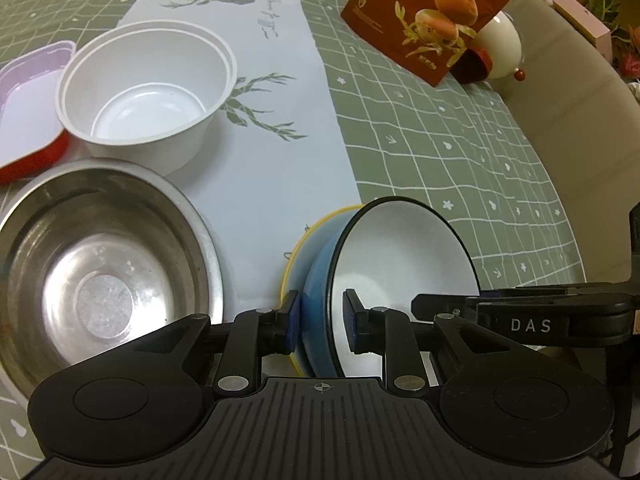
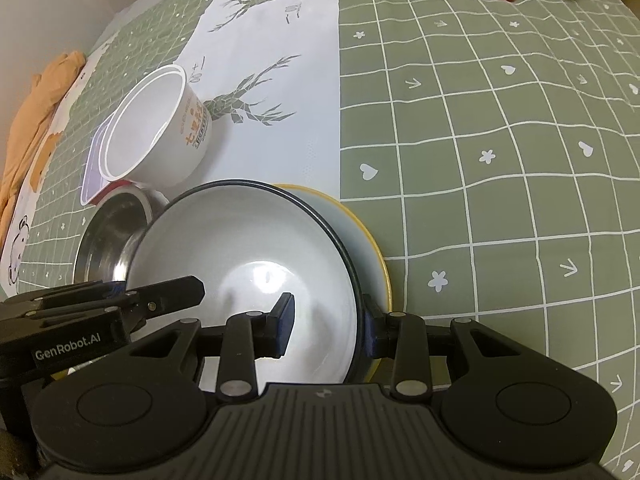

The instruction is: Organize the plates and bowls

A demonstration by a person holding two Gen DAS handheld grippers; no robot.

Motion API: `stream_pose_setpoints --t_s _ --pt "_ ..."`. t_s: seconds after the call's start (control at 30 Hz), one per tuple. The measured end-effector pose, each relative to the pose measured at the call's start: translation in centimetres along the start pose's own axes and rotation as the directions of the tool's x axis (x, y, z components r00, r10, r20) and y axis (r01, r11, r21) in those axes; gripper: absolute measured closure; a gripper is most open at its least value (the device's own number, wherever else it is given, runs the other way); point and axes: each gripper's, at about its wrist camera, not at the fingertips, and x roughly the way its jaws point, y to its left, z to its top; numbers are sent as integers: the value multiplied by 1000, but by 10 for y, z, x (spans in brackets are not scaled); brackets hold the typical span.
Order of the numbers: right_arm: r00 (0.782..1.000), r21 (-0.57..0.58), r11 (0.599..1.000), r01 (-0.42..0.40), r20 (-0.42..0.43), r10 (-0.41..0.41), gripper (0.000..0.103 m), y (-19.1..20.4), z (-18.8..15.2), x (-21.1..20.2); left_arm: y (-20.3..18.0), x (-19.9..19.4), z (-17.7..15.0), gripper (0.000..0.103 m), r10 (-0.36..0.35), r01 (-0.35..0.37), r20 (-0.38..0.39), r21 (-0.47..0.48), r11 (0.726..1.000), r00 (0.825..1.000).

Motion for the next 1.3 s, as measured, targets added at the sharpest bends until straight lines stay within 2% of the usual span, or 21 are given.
stream_pose_setpoints --t_s 0.13,0.3,0.47,0.6,0.7,0.8,0.9,1.03,1.13,1.2,1.3 --pt "1000 -13 1000 11 20 -10 68 3 -1 -4 -1 -3 0 78 7 -7 8 2 1000 1000" --pt "995 -64 996 67 81 -62 68 9 -3 -16 -4 -18 4 79 15 -17 64 26 1000 998" --pt "994 -65 995 70 90 -64 68 11 -3 -20 1 -21 4 79 18 -20 69 15 1000 997" --pt "988 -90 990 107 123 -96 68 18 -4 -25 12 -29 4 80 -28 29 105 -13 999 994" --pt "971 -131 977 171 192 -144 65 30 0 -33 30 -44 9 80 -77 91 196 -67 994 978" --pt "943 -159 958 238 275 -188 53 45 9 -41 60 -61 18 80 -52 104 313 -152 983 948" --pt "941 -143 967 209 300 -159 49 57 24 -41 96 -71 30 80 19 82 398 -236 968 917" --pt "946 -103 984 143 305 -106 45 82 50 -21 140 -67 52 80 105 37 413 -321 946 905" --pt "957 -82 992 99 282 -72 44 104 72 4 167 -52 71 79 154 -15 373 -350 936 915" --pt "967 -68 995 75 248 -56 44 119 88 25 178 -40 80 79 140 -14 333 -353 935 932" --pt "971 -86 992 97 225 -75 44 139 108 55 188 -18 90 79 98 6 281 -345 939 955"
